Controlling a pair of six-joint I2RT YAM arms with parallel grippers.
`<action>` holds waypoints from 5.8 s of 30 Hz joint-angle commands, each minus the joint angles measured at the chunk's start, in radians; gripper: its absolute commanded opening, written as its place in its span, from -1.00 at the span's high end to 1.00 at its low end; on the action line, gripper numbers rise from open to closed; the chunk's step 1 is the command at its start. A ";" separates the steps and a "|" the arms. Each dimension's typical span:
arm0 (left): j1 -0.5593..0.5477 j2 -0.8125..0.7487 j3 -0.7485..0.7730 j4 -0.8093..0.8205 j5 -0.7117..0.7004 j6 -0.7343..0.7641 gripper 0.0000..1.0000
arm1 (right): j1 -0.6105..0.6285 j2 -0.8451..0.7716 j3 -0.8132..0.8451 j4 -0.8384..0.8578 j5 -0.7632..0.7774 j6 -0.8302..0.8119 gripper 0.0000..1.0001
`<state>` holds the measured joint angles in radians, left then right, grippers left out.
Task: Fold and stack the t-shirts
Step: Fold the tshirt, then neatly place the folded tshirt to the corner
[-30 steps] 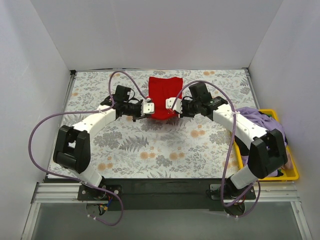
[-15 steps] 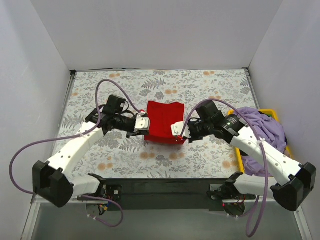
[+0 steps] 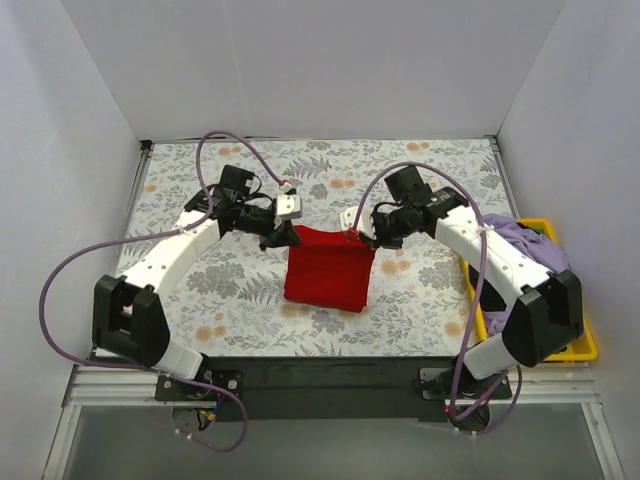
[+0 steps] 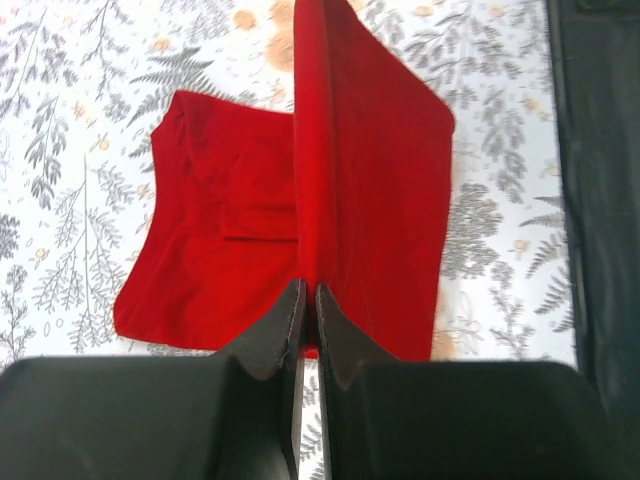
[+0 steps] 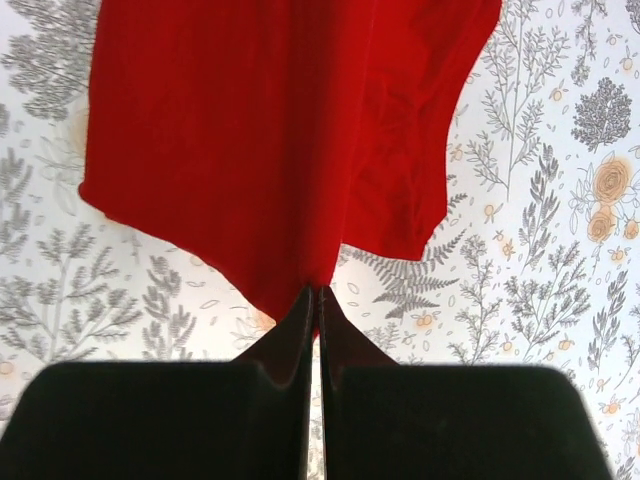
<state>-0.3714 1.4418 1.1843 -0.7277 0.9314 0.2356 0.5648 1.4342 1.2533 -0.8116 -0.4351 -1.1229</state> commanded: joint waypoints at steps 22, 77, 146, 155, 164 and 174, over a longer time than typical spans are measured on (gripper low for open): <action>0.118 0.578 0.276 0.303 -0.043 -0.025 1.00 | -0.169 0.663 0.452 0.072 -0.039 -0.141 0.97; 0.049 0.077 -0.202 0.686 0.089 -1.568 -0.69 | -0.174 0.339 0.215 0.138 -0.557 1.010 -0.97; 0.301 -0.098 -0.130 0.358 -0.333 -1.384 -0.75 | -0.333 0.819 0.567 0.048 0.363 0.459 -0.97; 0.302 -0.103 -0.123 0.329 -0.364 -1.371 -0.75 | -0.496 0.962 0.810 0.011 0.366 0.287 -0.97; 0.307 -0.093 -0.117 0.318 -0.375 -1.369 -0.76 | -0.612 1.028 0.888 -0.003 0.377 0.251 -0.97; 0.308 -0.090 -0.101 0.310 -0.379 -1.371 -0.76 | -0.715 1.051 0.897 -0.054 0.280 0.414 -0.96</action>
<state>-0.0673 1.3647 1.0424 -0.4099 0.5606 -1.1465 -0.1154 2.4344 2.1525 -0.7910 -0.1581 -0.7532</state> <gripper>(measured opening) 0.880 0.984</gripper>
